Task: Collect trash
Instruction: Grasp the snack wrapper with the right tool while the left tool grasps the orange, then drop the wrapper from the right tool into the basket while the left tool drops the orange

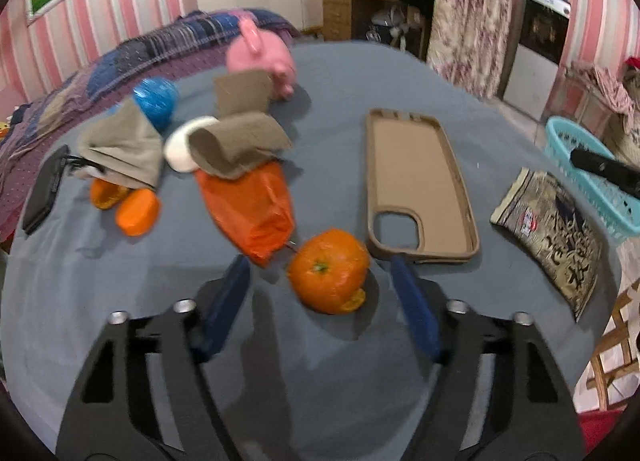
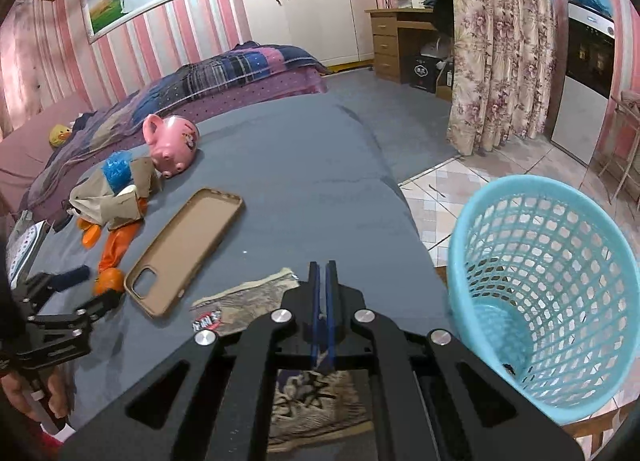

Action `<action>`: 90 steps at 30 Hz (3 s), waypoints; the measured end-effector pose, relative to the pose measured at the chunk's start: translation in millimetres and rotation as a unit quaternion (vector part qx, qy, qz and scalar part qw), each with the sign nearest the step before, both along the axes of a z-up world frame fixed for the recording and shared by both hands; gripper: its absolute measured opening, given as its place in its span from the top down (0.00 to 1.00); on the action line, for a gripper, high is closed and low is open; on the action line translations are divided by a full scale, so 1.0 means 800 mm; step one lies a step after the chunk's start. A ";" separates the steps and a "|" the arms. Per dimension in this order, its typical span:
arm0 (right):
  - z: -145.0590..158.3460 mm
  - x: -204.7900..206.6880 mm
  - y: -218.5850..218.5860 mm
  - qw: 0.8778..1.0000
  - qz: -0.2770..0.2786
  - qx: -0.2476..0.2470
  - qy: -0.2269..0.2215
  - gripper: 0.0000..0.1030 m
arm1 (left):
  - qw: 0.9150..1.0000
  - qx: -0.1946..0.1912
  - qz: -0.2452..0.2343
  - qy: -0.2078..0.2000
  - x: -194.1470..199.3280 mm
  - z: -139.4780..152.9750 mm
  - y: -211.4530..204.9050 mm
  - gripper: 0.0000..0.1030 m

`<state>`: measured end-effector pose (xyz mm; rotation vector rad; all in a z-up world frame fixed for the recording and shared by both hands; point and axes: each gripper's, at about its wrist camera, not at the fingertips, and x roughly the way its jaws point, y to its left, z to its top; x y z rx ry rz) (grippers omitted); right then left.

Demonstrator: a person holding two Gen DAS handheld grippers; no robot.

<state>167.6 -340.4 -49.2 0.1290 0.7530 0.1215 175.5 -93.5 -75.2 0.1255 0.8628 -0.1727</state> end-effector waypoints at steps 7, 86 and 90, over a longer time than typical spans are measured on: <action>-0.007 -0.016 -0.017 1.000 -0.002 -0.008 0.010 0.33 | 1.000 -0.011 0.000 -0.005 -0.004 0.003 0.011 0.70; -0.012 -0.057 -0.266 0.943 -0.324 -0.071 0.033 0.85 | 0.969 -0.032 -0.223 -0.106 0.084 0.075 -0.348 0.13; -0.020 -0.045 -0.257 0.948 -0.310 -0.058 0.040 0.69 | 0.974 -0.041 -0.202 -0.097 0.094 0.081 -0.323 0.13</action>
